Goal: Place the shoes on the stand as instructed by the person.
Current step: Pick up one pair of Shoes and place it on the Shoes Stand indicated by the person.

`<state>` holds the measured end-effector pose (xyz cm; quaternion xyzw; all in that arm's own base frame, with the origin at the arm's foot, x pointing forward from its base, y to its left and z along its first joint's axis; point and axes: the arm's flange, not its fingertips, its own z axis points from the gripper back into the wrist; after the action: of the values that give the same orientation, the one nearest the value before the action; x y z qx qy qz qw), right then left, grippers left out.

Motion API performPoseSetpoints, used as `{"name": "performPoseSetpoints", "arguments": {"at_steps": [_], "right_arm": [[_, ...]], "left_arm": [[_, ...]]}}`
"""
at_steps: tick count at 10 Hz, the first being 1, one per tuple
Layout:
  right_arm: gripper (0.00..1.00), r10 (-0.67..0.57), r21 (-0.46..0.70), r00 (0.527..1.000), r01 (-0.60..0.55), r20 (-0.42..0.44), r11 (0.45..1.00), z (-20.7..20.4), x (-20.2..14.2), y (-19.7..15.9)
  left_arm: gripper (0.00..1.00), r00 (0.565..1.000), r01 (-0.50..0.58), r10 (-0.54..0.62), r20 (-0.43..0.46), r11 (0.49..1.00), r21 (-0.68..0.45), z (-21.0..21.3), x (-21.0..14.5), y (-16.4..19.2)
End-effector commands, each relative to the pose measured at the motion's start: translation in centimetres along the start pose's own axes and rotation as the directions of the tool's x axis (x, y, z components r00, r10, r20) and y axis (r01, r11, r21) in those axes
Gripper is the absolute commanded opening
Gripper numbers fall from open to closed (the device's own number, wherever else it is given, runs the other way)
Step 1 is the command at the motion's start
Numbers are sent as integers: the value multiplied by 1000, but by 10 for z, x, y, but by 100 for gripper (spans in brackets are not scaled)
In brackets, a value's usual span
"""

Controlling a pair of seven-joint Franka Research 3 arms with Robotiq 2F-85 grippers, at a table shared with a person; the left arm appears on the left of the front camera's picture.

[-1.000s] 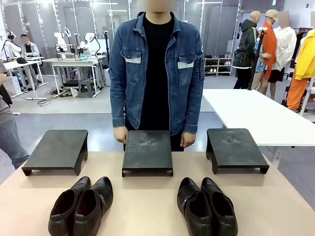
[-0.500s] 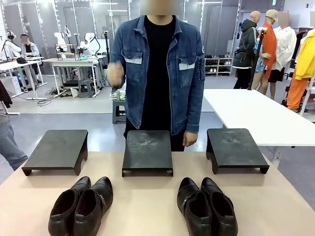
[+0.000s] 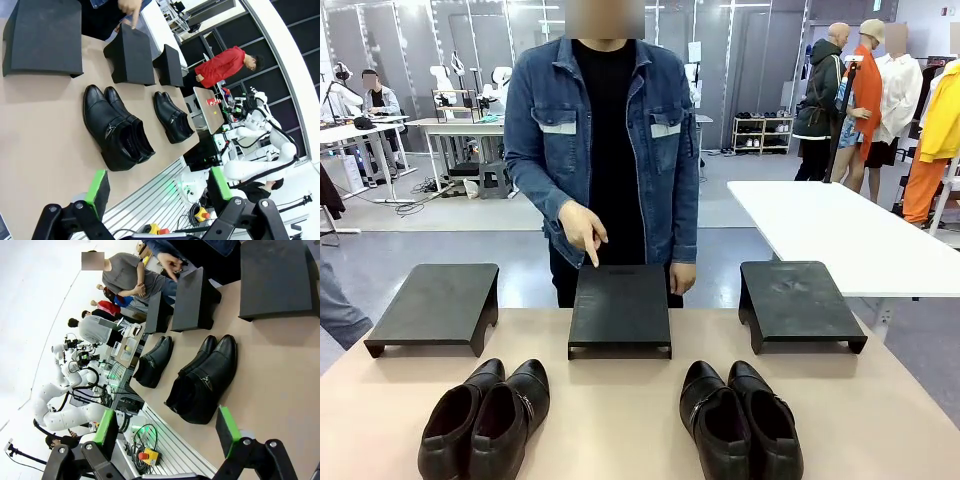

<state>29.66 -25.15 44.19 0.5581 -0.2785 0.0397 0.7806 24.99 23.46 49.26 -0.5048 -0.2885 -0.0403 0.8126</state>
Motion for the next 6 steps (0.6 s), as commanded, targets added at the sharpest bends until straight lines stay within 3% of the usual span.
{"name": "performPoseSetpoints", "arguments": {"at_steps": [1, 6], "right_arm": [[100, 0, 7, 1000, 0, 3, 1000, 1, -1, 0], [100, 0, 7, 1000, 0, 3, 1000, 1, -1, 0]], "left_arm": [[100, 1000, 3, -3, 4, 1000, -9, 1, -2, 1], [100, 1000, 3, -3, 4, 1000, -9, 1, -2, 1]]}}
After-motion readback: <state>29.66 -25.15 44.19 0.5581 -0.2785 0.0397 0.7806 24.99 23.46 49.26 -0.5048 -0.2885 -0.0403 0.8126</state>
